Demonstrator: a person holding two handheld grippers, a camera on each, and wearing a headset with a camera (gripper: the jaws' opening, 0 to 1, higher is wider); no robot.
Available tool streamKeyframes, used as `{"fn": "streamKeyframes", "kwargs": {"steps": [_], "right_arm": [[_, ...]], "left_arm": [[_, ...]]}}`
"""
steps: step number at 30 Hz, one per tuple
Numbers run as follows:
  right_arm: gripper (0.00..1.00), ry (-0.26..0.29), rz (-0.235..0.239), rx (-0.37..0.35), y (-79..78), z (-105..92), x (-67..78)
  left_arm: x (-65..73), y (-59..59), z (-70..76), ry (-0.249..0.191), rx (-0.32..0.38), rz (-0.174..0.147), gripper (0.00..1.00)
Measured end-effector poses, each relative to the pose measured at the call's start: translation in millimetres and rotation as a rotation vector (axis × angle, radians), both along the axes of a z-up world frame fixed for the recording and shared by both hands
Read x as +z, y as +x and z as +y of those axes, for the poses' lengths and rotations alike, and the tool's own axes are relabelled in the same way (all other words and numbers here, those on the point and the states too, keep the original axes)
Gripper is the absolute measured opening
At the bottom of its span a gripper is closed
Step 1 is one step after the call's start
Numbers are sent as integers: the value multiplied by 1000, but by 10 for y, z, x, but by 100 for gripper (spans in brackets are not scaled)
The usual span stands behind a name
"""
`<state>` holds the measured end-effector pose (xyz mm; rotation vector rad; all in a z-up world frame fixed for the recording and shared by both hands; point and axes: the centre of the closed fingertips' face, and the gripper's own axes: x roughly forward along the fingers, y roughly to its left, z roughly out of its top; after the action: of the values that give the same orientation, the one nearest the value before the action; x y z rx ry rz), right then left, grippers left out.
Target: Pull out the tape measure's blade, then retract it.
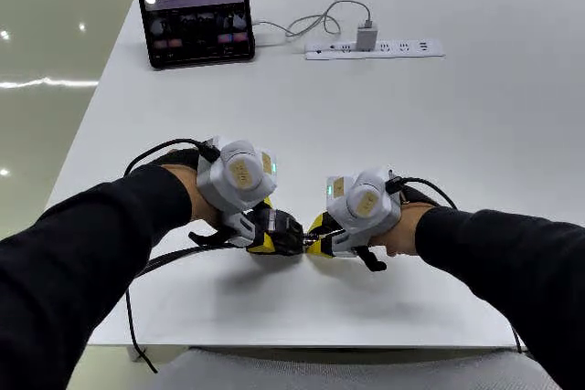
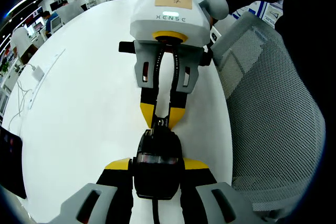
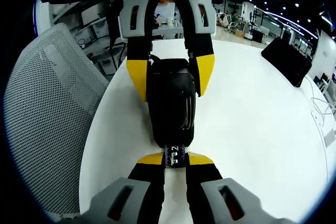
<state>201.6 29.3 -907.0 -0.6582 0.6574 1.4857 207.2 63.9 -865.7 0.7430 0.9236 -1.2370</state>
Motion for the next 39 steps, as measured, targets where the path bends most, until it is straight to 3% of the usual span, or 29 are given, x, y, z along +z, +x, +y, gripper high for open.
{"fn": "streamKeyframes", "kwargs": {"steps": [39], "right_arm": [[11,-11,-1,-20,19,-204,1]], "left_arm": [[3,-6,-14,-11,30,-6,30]]}}
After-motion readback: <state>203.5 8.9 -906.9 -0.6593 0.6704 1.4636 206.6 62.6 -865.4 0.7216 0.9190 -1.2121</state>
